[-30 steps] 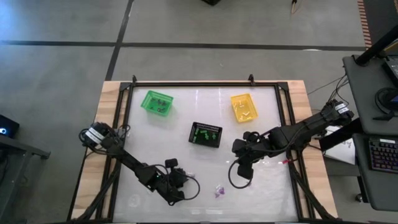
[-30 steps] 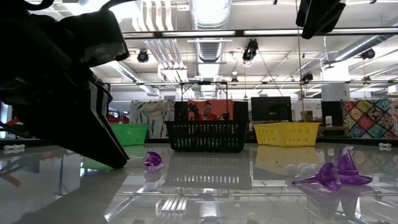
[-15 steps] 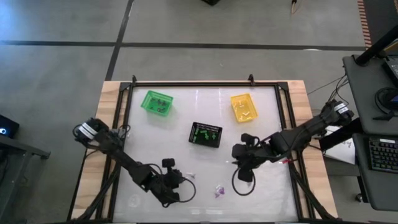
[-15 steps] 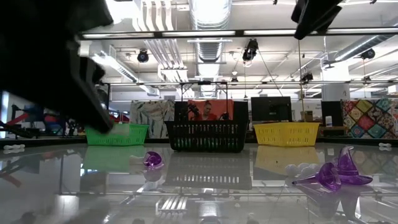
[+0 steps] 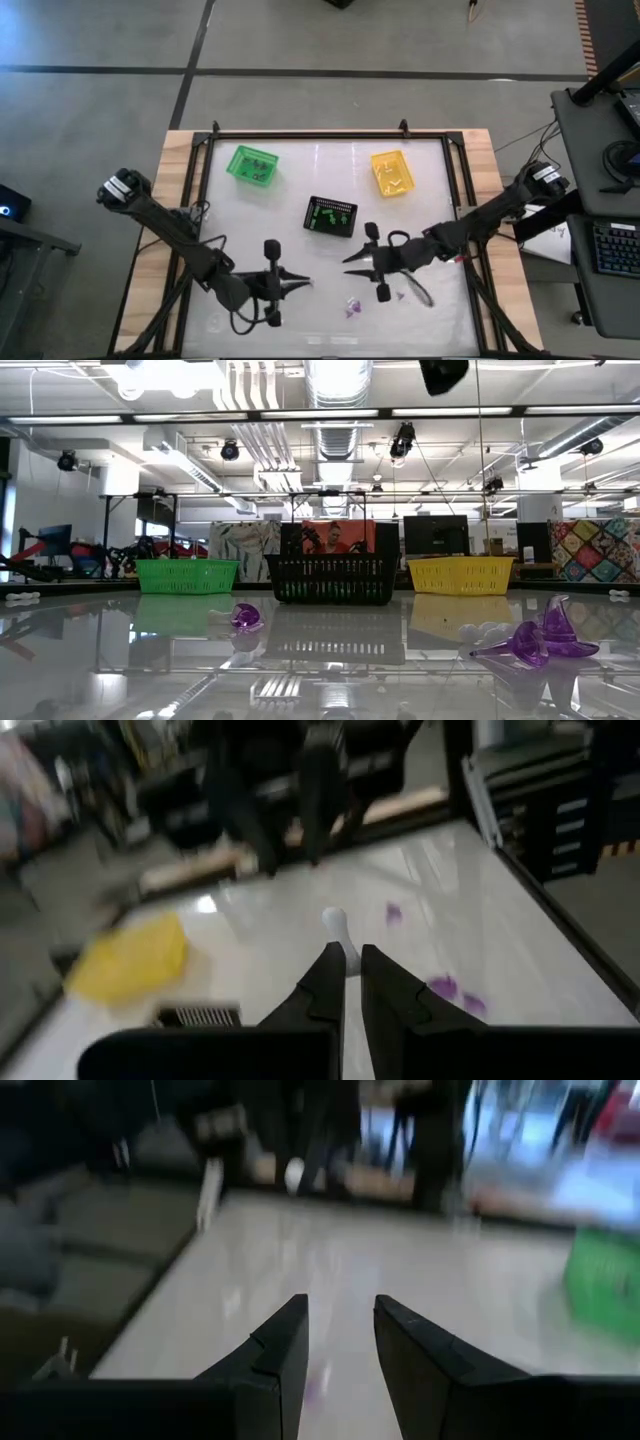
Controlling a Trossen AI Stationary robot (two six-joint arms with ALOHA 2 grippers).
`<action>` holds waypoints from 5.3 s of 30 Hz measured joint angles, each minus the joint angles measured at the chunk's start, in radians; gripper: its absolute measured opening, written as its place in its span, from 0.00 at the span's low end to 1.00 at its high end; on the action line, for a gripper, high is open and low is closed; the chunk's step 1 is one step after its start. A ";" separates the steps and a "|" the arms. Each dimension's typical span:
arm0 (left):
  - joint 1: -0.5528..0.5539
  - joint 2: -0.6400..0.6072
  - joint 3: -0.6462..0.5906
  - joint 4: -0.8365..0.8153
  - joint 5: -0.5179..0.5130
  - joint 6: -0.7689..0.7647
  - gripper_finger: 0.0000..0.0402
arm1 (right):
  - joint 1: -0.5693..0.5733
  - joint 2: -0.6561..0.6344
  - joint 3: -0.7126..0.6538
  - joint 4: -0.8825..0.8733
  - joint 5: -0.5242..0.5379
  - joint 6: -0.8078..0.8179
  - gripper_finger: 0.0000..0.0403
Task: Sort Halloween decoration
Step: Put the white bone into the yellow bin, then put the white bone toy into the yellow bin
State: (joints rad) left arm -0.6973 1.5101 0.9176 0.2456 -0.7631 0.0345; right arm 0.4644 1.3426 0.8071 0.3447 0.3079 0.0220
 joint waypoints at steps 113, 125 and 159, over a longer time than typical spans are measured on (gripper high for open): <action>0.197 0.229 0.035 0.703 -0.234 0.357 0.29 | -0.770 -0.192 -0.098 -0.859 0.149 0.651 0.03; 0.199 -0.034 -0.089 0.395 -0.135 0.108 0.10 | -0.827 -0.084 -0.098 -0.822 0.137 0.588 0.10; 0.191 -0.106 -0.180 -0.414 0.442 -0.441 0.32 | -0.614 -0.144 0.187 -1.141 0.049 0.645 0.38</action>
State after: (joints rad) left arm -0.5059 1.4045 0.7380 -0.1687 -0.3214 -0.4063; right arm -0.1496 1.1984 0.9945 -0.7961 0.3573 0.6668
